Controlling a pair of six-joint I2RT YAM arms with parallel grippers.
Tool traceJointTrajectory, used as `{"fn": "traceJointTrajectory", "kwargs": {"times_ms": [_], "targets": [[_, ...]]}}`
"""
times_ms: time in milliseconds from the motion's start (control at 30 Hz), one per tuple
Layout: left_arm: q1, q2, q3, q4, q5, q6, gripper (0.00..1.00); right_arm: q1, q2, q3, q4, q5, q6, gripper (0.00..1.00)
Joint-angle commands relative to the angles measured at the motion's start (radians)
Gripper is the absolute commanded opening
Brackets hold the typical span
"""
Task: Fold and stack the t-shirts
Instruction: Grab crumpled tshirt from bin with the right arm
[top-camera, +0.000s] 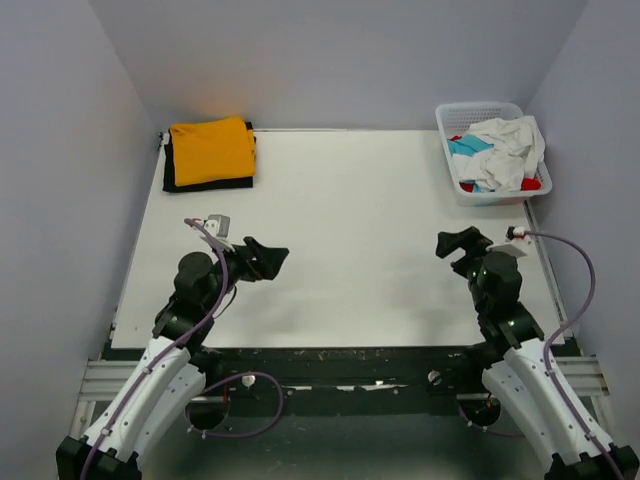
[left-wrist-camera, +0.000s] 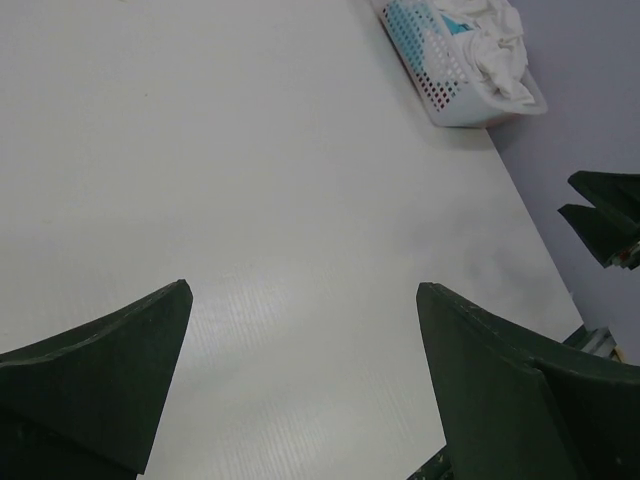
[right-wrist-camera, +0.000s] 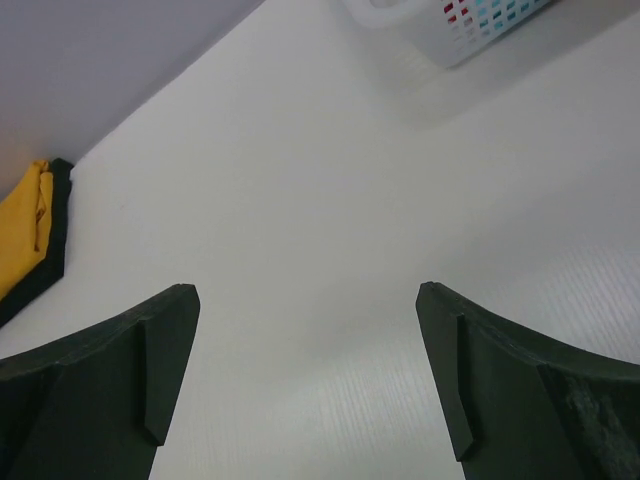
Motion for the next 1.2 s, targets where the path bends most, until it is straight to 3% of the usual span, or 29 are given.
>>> {"fn": "traceJointTrajectory", "kwargs": {"times_ms": [0,67,267,400,633,867,967,1067,1167], "targets": [[-0.003,0.020,0.021,0.021,0.004,0.013,0.99,-0.003,0.194,0.164,0.125,0.062,-0.095,1.00],[-0.004,0.030,0.021,0.027,-0.007,0.008,0.99,-0.002,0.369,0.304,0.109,0.160,-0.097,1.00],[-0.003,0.062,0.044,0.004,-0.060,0.029,0.99,-0.068,1.039,0.938,-0.159,0.348,-0.160,1.00],[-0.004,0.063,0.049,-0.005,-0.096,0.029,0.99,-0.219,1.345,1.275,-0.243,0.244,-0.183,1.00],[-0.004,0.073,0.053,0.002,-0.094,0.031,0.98,-0.381,1.729,1.709,-0.370,0.250,-0.225,1.00],[-0.004,0.095,0.064,-0.002,-0.119,0.036,0.99,-0.441,1.896,1.807,-0.379,0.211,-0.242,0.95],[-0.004,0.105,0.067,-0.003,-0.131,0.034,0.98,-0.461,1.901,1.756,-0.336,0.116,-0.238,0.81],[-0.003,0.112,0.073,-0.005,-0.131,0.035,0.99,-0.464,1.893,1.721,-0.316,0.093,-0.233,0.55],[-0.003,0.113,0.072,-0.005,-0.133,0.035,0.98,-0.467,1.866,1.701,-0.289,0.021,-0.253,0.09]]}}
